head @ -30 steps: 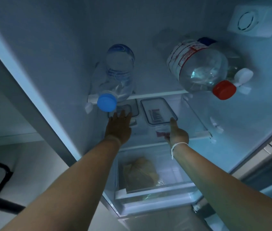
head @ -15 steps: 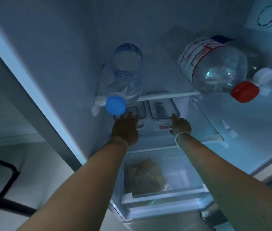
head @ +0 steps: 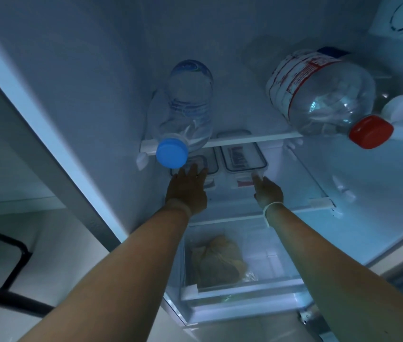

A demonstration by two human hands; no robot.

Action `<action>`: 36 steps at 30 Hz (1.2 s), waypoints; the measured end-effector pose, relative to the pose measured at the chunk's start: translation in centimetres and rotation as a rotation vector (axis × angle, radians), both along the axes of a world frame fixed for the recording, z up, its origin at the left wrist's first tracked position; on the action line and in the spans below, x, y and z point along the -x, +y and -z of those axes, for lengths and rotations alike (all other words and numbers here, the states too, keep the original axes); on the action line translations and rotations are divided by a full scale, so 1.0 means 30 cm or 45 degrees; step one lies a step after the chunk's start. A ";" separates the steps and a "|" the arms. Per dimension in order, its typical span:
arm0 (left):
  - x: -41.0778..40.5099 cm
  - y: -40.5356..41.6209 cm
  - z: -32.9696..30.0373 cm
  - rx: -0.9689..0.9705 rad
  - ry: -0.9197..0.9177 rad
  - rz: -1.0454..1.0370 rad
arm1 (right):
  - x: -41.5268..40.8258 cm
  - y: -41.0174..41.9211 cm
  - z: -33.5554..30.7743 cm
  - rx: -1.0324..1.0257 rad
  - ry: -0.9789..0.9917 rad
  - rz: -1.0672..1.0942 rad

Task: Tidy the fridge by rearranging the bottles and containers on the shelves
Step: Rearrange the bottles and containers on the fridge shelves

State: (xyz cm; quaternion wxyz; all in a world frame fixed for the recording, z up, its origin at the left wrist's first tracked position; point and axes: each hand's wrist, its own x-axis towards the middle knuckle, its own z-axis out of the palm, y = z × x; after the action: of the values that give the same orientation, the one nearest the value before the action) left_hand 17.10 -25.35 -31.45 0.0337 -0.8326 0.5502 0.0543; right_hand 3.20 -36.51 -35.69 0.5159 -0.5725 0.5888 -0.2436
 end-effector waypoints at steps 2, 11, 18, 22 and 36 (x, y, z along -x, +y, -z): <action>0.001 0.000 -0.003 -0.004 0.004 -0.005 | 0.020 0.043 0.026 0.077 0.051 -0.071; 0.018 0.004 -0.033 -0.098 -0.018 -0.034 | 0.135 0.183 0.016 0.057 0.053 -0.234; 0.067 0.073 -0.089 -0.026 0.027 -0.075 | 0.238 0.264 -0.041 0.196 0.177 -0.299; 0.095 0.132 -0.141 -0.023 -0.020 -0.058 | 0.285 0.285 -0.087 0.246 0.190 -0.295; 0.321 0.347 -0.374 0.181 -0.287 0.318 | 0.369 0.458 -0.410 0.626 0.145 -0.394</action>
State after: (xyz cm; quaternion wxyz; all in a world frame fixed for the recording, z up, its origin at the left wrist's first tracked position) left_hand 7.47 -14.94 -20.24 0.0427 -0.7588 0.6446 -0.0830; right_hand -7.87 -22.78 -23.40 0.3588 -0.7762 0.4457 -0.2650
